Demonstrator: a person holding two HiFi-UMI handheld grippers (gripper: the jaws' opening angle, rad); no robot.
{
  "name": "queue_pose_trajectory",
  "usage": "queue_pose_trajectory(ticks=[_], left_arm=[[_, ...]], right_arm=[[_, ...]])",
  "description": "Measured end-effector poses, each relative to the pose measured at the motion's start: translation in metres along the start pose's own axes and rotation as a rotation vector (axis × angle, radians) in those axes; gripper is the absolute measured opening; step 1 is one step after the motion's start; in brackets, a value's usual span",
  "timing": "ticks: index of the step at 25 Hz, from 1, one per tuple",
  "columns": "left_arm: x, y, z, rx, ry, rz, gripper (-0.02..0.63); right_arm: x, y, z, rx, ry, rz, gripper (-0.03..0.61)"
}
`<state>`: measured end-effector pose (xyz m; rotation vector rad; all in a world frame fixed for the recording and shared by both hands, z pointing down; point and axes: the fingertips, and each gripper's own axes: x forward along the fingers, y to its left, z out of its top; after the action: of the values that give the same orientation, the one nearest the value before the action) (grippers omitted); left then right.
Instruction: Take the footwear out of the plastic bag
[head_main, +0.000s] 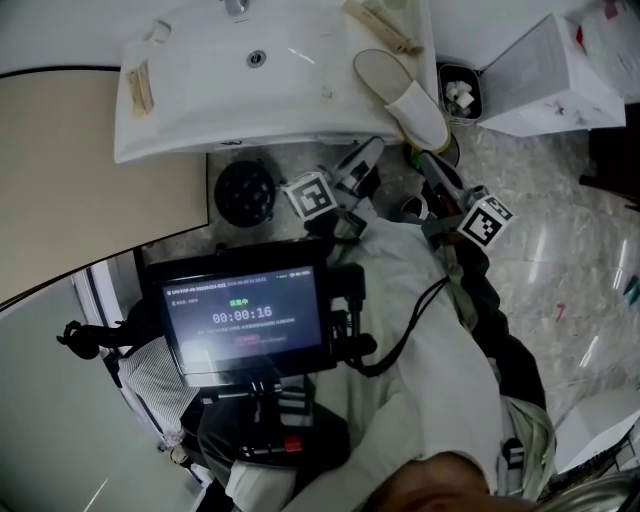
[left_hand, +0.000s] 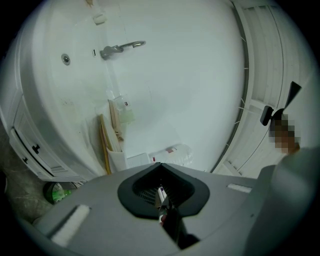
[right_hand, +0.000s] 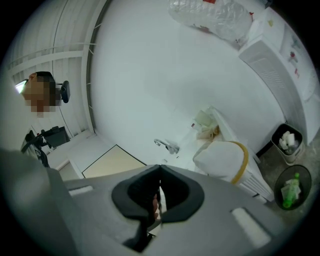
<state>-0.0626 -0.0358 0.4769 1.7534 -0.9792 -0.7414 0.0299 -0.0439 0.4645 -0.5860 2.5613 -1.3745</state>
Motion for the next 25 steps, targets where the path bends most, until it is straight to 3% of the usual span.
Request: queue_pose_trajectory(ticks=[9, 21, 25], left_arm=[[0.000, 0.001, -0.002, 0.008, 0.067, -0.027, 0.008], [-0.005, 0.020, 0.041, -0.044, 0.118, -0.032, 0.008], [-0.005, 0.024, 0.040, -0.004, 0.133, -0.022, 0.008]], right_arm=[[-0.007, -0.004, -0.007, 0.002, -0.074, -0.049, 0.002], [0.036, 0.004, -0.007, -0.015, -0.108, -0.111, 0.002], [0.036, 0.004, -0.006, -0.012, -0.118, -0.104, 0.002]])
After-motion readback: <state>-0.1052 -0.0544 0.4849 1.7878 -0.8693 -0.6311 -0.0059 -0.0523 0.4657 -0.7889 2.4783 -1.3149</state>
